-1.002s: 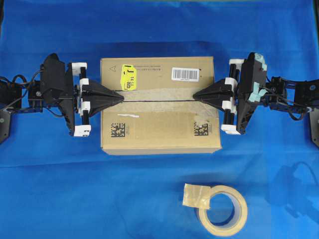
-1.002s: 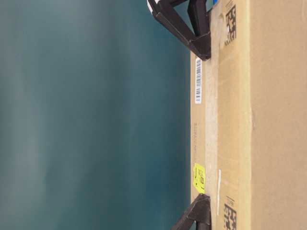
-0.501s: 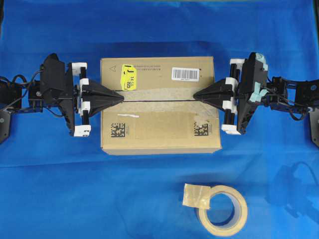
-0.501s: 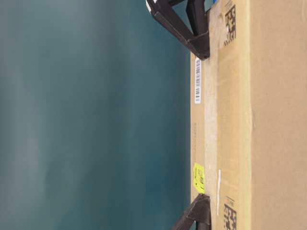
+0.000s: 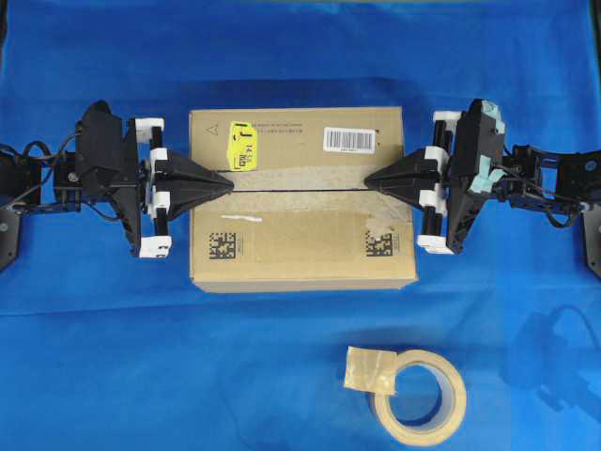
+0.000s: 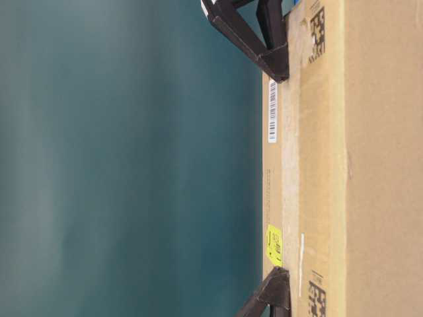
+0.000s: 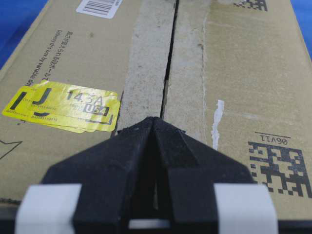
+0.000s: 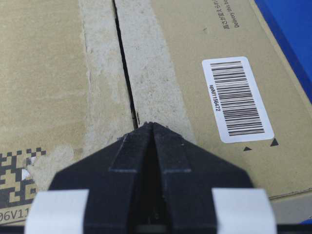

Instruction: Close the cardboard box.

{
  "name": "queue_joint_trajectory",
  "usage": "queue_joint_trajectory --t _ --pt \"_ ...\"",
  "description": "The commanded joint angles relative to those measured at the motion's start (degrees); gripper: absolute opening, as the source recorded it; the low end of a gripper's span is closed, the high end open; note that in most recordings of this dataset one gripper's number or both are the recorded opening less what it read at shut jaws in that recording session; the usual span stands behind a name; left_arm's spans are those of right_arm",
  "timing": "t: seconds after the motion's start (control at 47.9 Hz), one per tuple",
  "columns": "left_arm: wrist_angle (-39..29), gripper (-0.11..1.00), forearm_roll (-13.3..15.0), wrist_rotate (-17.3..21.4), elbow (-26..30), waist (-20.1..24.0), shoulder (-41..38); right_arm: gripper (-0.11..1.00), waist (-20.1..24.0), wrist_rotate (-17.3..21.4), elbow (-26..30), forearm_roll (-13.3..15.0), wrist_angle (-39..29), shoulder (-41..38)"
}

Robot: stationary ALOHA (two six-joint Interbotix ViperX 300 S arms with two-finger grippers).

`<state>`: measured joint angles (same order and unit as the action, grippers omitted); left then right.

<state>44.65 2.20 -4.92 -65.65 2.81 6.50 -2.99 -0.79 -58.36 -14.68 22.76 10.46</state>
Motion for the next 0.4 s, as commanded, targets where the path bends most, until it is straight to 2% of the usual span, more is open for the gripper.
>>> queue_joint_trajectory --t 0.0,0.376 --pt "0.00 0.00 -0.09 0.00 0.44 -0.26 0.18 0.00 0.18 0.09 0.26 0.00 -0.09 0.62" --pt "0.00 0.00 -0.18 0.00 0.53 -0.18 0.26 0.00 0.44 0.09 0.26 0.00 -0.09 0.62"
